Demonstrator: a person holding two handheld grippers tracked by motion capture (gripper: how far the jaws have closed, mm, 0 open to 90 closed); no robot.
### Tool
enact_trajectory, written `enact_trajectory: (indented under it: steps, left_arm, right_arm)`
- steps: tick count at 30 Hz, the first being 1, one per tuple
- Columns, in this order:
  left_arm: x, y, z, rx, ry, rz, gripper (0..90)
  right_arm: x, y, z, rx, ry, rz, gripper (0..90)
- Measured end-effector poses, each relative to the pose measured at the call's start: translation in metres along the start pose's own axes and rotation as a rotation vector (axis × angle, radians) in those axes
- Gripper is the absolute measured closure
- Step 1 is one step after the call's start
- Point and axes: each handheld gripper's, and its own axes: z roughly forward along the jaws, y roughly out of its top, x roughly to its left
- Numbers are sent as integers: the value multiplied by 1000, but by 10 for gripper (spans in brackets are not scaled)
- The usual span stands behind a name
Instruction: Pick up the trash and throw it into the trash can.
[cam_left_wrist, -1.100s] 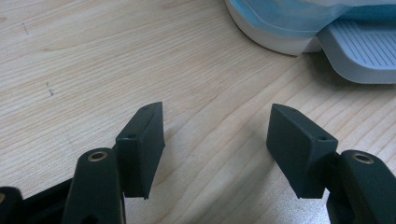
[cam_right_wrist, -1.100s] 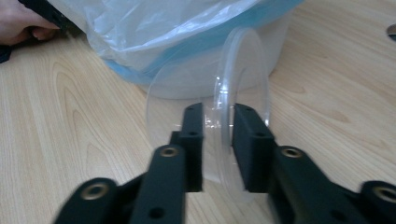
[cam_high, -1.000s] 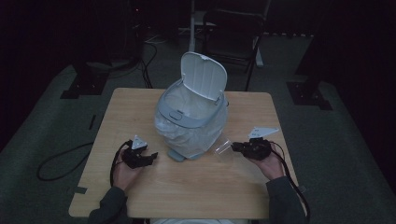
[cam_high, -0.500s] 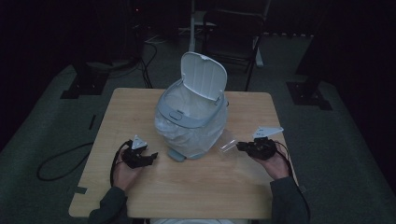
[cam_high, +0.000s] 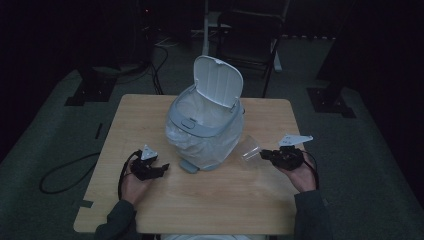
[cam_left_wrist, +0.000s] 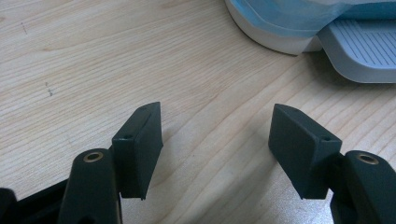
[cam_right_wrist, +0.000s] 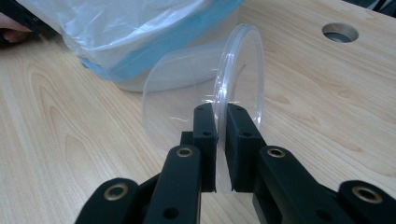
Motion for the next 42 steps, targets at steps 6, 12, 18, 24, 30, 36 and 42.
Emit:
enact_trajectory:
  steps: [6, 12, 18, 24, 30, 36, 42]
  left_arm:
    - [0, 0, 0, 2, 1, 0, 359]
    - [0, 0, 0, 1, 0, -2, 359]
    - [0, 0, 0, 1, 2, -2, 359]
    - [0, 0, 0, 1, 4, -1, 359]
    - [0, 0, 0, 2, 4, -1, 359]
    - [0, 0, 0, 2, 3, -2, 359]
    - [0, 0, 0, 2, 3, -1, 359]
  right_arm:
    - [0, 1, -5, -12, -19, -4, 832]
    - [0, 5, -16, -44, -40, -3, 832]
    - [-1, 8, -25, -66, -63, 4, 833]
    - [-4, 12, -34, -104, -83, 24, 832]
    - [-5, 17, -42, -116, -95, 22, 833]
    - [-6, 23, -46, -114, -102, 9, 832]
    - [-6, 30, -47, -112, -110, 3, 833]
